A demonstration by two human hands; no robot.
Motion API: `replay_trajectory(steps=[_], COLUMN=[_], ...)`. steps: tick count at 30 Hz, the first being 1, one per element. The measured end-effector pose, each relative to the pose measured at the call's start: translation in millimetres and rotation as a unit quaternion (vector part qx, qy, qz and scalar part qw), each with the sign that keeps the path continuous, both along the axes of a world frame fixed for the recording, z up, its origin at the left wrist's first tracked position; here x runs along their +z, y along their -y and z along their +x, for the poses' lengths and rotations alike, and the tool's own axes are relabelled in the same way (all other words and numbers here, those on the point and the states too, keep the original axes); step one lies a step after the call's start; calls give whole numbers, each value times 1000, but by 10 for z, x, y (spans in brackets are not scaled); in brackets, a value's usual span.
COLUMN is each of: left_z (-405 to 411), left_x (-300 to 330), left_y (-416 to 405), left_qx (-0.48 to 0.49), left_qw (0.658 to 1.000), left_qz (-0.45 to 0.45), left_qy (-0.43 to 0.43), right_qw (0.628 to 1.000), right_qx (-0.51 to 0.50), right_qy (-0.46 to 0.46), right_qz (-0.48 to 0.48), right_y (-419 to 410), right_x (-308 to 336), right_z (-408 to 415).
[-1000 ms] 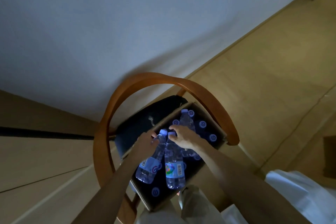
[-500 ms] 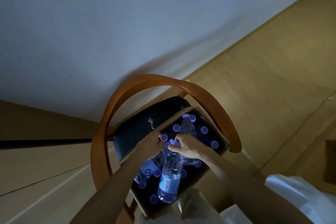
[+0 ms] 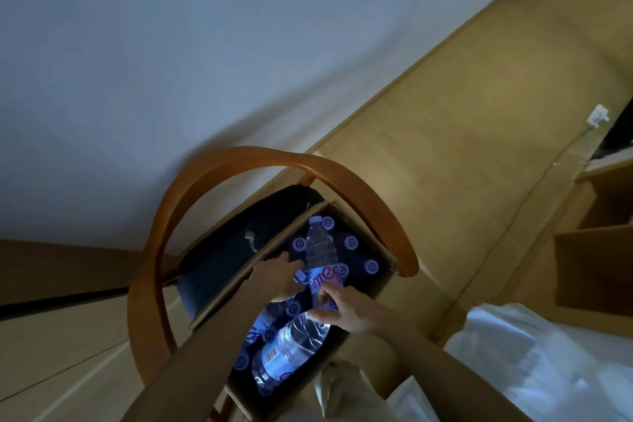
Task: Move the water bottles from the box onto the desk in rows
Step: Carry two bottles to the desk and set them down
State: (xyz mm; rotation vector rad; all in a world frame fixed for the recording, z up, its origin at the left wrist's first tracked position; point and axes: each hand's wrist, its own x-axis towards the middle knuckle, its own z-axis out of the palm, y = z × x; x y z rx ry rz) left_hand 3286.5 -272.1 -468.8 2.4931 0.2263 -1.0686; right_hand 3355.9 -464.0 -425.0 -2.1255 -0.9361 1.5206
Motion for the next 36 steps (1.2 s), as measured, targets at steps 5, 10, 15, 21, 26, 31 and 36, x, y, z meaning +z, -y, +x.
replay_trajectory(steps=[5, 10, 15, 21, 26, 31, 36], left_z=[-16, -114, -304, -619, -1016, -1444, -1744], left_x=[76, 262, 475, 800, 964, 1156, 1634], left_y=[85, 99, 161, 109, -32, 14, 282], left_qx=[-26, -36, -102, -32, 77, 198, 265], left_qw=[999, 994, 983, 985, 978, 957, 921], left_qz=[36, 57, 112, 115, 131, 127, 174], left_qy=[19, 81, 106, 125, 143, 168, 229], right_qw=[1000, 997, 995, 992, 985, 966, 918], right_qx=[-14, -62, -58, -16, 18, 78, 164], right_qy=[-16, -10, 67, 125, 163, 210, 290], right_qz=[-19, -34, -45, -2, 50, 127, 214], right_y=[167, 165, 26, -79, -60, -72, -98], right_x=[-30, 61, 91, 238, 354, 598, 947], right_z=[3, -76, -212, -353, -456, -489, -432])
